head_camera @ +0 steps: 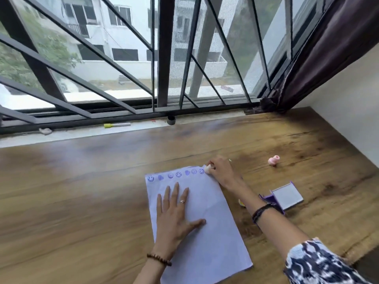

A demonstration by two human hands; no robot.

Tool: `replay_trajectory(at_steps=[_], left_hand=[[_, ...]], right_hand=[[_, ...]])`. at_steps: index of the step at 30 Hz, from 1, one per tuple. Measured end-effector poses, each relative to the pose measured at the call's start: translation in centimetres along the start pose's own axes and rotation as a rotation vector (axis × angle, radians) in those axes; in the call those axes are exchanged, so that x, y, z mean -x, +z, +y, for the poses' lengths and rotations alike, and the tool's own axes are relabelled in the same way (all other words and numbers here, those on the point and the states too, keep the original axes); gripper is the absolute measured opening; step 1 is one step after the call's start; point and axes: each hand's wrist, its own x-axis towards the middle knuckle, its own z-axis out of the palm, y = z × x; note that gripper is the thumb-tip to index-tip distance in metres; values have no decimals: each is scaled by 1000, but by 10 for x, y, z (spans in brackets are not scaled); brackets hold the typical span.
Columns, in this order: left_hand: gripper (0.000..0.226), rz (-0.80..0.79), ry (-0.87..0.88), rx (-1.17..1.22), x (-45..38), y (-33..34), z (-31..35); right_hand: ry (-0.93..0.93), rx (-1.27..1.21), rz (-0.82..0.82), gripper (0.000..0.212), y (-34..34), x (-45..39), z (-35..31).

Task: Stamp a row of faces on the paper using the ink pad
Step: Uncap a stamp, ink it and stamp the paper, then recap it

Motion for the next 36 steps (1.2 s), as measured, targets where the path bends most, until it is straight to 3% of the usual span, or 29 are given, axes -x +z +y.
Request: replay_trajectory(at_steps=[7, 14, 17, 20, 23, 28, 32, 36], left_hand=[[102, 21, 27, 1, 0, 0, 0], [102, -11, 21, 18, 2, -4, 2], [102, -24, 14, 17, 3, -7, 1], [101, -42, 8, 15, 3, -7, 1], [101, -45, -22, 43, 4, -8, 7], [70, 34, 121, -25, -8, -2, 55], [41, -45, 295, 24, -27, 10, 111], [32, -110, 337, -134, -38, 21, 135]], right_hand=[[-3, 187, 90, 20, 9, -3, -7], [-71, 180, 34, 20, 2, -4, -4], [-11, -68, 66, 18, -6, 0, 0], [161, -564, 209, 18, -20, 18, 7], [213, -1004, 161, 23, -36, 42, 24], [262, -1166, 33, 21, -57, 68, 65], [308, -1151, -8, 21, -60, 78, 102], [305, -1148, -58, 12, -55, 82, 135]])
